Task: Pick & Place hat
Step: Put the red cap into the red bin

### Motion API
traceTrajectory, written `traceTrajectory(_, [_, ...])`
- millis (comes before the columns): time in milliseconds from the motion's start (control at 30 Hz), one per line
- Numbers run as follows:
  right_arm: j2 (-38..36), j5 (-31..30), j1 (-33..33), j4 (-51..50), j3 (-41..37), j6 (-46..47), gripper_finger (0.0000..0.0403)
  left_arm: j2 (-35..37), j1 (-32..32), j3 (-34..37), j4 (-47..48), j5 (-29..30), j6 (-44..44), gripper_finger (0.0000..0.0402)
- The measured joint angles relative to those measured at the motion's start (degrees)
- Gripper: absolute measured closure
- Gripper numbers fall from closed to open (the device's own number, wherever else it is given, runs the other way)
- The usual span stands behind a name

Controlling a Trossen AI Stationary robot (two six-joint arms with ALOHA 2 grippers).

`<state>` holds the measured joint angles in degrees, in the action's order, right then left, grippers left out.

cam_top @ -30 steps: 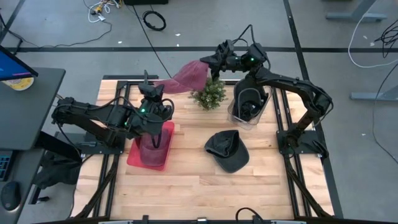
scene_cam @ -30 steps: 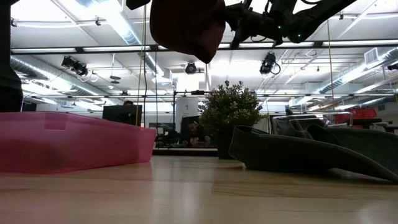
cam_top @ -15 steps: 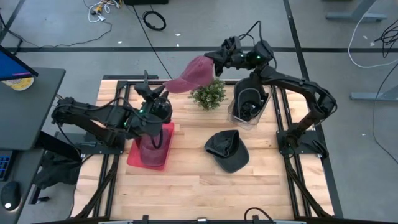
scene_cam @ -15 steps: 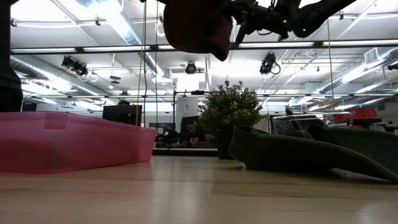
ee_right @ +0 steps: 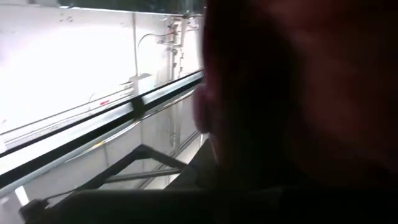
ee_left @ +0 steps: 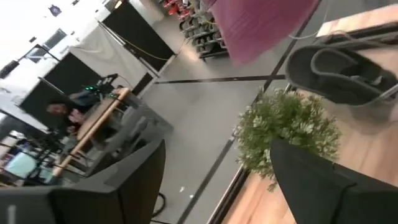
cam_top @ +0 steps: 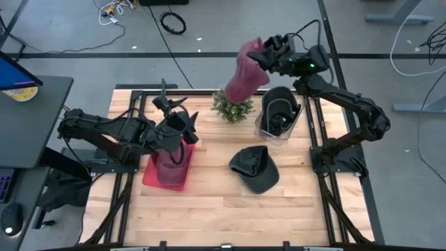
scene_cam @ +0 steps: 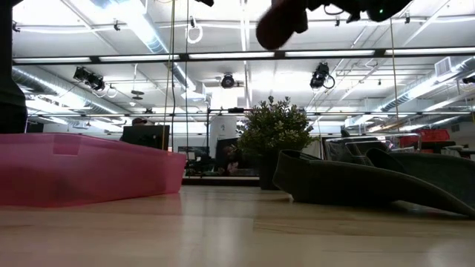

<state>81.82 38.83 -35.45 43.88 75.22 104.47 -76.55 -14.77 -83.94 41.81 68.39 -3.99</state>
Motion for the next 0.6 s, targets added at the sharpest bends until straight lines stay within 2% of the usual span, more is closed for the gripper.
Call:
traceTrajectory(133, [-1.96,-2.62,2.50,-0.06,0.00,-0.50,0.0403,0.00,0.96,0.00,-6.68,-2.70,-5.20,0.0107])
traceTrajectory(400, [-3.16,-7.04,6.79,2.85,0.01,-0.36,0.0403,-2.28,2.61,0.00,-26.56,-16.49,-34.07,0.0106])
traceTrajectory(500, [-3.25,-8.44,8.32,4.03,0.02,-0.34,0.0403,-3.85,3.59,0.00,-30.75,-17.63,-41.74,0.0106])
traceTrajectory(600, [-3.25,-9.20,9.85,4.35,0.02,-0.18,0.0403,-5.52,4.95,0.02,-33.28,-17.58,-45.20,0.0106])
